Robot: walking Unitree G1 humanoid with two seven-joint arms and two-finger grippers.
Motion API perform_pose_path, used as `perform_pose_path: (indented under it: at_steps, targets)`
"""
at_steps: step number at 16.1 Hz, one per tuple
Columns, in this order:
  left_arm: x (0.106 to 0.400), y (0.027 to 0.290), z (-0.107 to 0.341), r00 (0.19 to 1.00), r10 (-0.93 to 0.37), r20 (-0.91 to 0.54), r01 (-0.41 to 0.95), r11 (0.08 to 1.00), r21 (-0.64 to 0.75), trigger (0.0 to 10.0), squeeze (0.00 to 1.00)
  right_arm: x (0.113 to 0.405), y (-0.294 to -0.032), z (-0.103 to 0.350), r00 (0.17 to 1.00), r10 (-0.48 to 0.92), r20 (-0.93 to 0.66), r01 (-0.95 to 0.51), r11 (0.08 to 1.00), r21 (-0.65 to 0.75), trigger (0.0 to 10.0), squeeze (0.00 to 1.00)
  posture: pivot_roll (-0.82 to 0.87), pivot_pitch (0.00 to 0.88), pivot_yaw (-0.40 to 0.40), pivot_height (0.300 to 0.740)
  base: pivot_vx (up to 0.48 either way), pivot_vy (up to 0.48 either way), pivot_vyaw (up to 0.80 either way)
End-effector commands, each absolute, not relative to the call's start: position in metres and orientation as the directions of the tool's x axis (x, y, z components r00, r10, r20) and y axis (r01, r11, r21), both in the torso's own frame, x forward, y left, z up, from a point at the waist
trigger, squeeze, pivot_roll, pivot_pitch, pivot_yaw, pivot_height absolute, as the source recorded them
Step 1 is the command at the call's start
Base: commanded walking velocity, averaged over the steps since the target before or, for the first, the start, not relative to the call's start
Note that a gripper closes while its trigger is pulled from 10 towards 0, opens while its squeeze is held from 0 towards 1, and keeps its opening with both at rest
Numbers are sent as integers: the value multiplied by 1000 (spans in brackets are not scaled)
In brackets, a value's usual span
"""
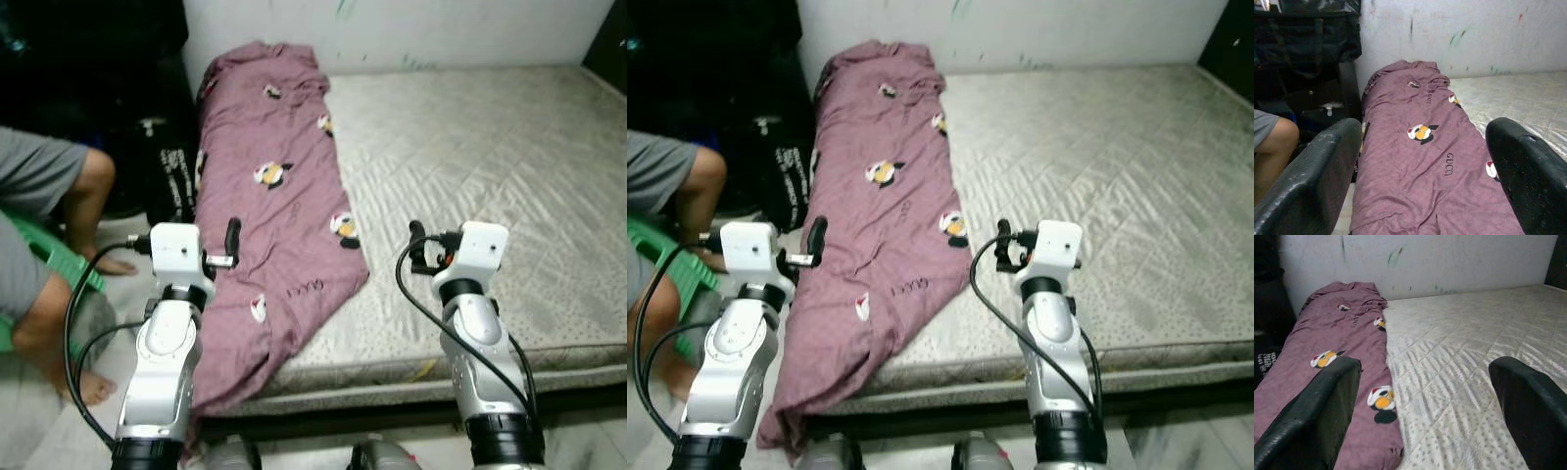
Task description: Clean up the room
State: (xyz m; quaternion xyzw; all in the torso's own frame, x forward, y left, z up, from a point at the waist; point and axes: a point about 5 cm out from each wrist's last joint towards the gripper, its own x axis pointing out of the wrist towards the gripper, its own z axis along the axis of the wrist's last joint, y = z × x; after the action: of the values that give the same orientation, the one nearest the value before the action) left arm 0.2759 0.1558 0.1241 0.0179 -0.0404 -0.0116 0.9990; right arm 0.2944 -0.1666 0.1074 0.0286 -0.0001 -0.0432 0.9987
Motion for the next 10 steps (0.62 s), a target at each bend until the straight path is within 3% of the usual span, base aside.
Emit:
perform_pose_path:
  at_steps: [1,4,10]
  targets:
    - [276,159,121,998,-8,67,5,999,43,10000,0,294,-167,108,997,-80,0,80,995,59,10000,0,-88,0,25,627,0,0,0]
    - [276,158,122,997,-11,73,7,998,59,10000,0,294,-166,107,997,-77,-3,77,995,57,10000,0,-87,0,24,604,0,0,0]
    - [279,159,121,998,5,59,-8,999,48,10000,0,296,-165,107,997,-73,-3,73,996,52,10000,0,-89,0,23,604,0,0,0]
